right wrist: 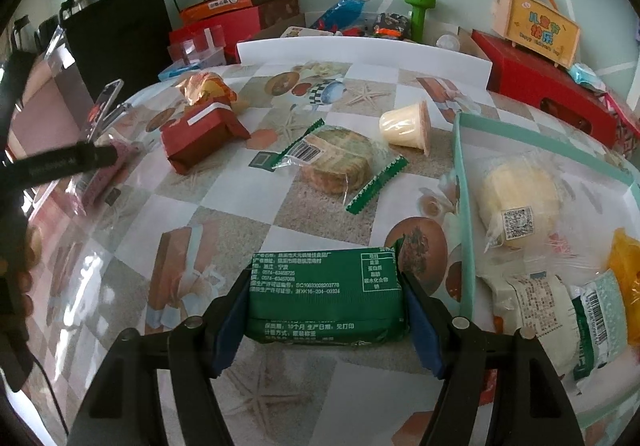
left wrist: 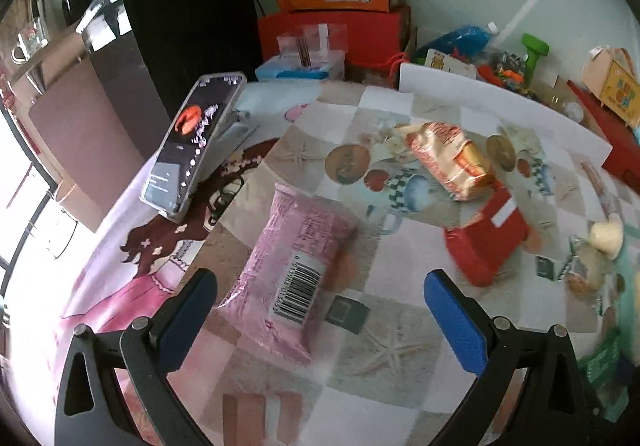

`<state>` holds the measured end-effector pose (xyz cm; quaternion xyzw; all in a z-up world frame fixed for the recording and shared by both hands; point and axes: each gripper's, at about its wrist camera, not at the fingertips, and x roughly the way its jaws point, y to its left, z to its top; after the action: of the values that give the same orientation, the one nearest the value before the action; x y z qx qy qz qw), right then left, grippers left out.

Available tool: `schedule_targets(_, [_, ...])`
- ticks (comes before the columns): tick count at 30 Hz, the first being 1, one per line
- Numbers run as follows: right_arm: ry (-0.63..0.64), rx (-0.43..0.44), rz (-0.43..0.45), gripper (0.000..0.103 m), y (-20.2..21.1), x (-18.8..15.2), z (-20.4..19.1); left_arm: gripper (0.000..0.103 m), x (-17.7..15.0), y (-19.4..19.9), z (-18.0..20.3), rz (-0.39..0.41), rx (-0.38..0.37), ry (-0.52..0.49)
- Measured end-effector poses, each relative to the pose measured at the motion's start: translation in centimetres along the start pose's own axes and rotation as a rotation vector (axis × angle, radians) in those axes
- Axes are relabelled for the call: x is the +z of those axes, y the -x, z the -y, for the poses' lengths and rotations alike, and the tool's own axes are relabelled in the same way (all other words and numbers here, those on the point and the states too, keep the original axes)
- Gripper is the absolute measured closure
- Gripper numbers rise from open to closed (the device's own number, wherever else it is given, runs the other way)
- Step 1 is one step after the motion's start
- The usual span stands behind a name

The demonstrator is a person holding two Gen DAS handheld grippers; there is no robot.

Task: Organize snacks
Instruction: 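Grasp the pink pouch with the left gripper and lift while the right gripper holds the green box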

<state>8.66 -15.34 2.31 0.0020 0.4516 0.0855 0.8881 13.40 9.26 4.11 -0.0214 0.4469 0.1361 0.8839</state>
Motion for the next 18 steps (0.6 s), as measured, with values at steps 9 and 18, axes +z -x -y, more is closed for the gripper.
schedule_targets(9, [-0.012, 0.057, 0.01, 0.03, -0.7, 0.4, -2.4, 0.005, -0.2, -2.4, -0.8, -0.026, -0.023, -0.007])
schedule_targets(18, [0.043, 0.042, 0.004, 0.03, -1.1, 0.3, -4.5, 0.041, -0.3, -3.5, -1.1, -0.024, 0.016, -0.042])
